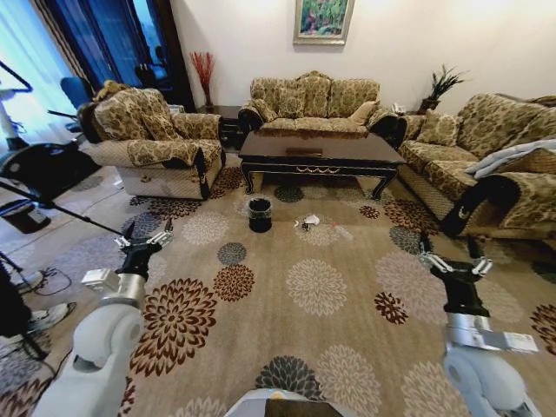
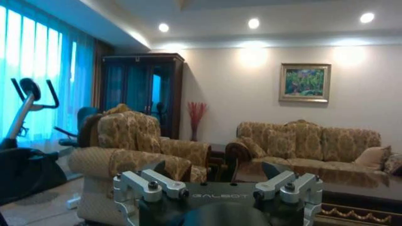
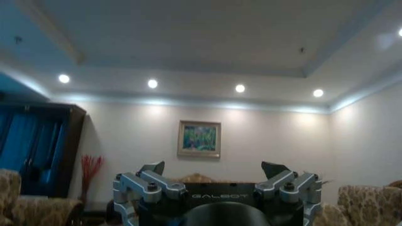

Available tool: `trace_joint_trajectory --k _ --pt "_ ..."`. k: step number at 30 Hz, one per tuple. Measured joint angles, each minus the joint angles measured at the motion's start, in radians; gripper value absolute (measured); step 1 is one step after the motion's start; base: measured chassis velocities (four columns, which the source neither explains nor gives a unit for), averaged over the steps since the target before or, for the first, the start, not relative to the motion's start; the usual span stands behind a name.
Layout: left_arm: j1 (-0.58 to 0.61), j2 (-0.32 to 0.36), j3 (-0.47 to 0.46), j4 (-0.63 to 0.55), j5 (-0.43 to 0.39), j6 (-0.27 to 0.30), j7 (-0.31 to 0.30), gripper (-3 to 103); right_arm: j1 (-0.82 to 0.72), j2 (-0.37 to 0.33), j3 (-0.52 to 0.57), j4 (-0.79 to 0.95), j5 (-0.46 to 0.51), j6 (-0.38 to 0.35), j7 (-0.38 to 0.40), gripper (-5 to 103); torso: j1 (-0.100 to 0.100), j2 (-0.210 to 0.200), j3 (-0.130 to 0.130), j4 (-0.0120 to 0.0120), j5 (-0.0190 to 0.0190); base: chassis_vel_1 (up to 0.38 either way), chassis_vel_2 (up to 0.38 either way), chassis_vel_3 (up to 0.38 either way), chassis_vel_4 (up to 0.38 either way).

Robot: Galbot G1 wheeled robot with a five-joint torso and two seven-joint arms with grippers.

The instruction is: Move to the front of the table and pick up the trash from the floor, then place it into the trash bin.

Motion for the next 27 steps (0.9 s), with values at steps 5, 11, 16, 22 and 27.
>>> trace_joint_trajectory --k 5,11,16,22,27 --pt "0.005 0.003 -0.007 -0.002 0.026 -0.006 0.0 100 0.0 -0.037 0.0 0.0 -0.026 -0.046 0.038 100 0.0 0.0 0.0 -0.0001 -0.0001 0.0 0.0 0.0 0.0" --pt "0.021 0.003 -0.012 -0.026 0.036 -0.006 0.014 100 -0.014 -0.074 0.022 0.049 -0.003 -0.133 0.089 100 0.0 0.0 0.0 0.0 -0.0003 0.0 0.0 0.0 0.0" --pt "0.031 0.001 -0.013 -0.043 0.04 -0.005 0.025 100 -0.037 -0.087 0.047 0.058 0.032 -0.127 0.065 100 0.0 0.0 0.0 -0.0001 -0.0003 0.0 0.0 0.0 0.0" --pt "0.036 -0.001 -0.015 -0.057 0.039 -0.005 0.03 100 -0.042 -0.083 0.069 0.059 0.04 -0.101 0.043 100 0.0 0.0 0.0 -0.0001 -0.0003 0.0 0.0 0.0 0.0" --pt "0.031 -0.007 -0.016 -0.061 0.039 -0.009 0.003 100 -0.045 -0.073 0.07 0.059 0.038 -0.085 0.045 100 0.0 0.0 0.0 -0.0001 -0.0003 0.0 0.0 0.0 0.0"
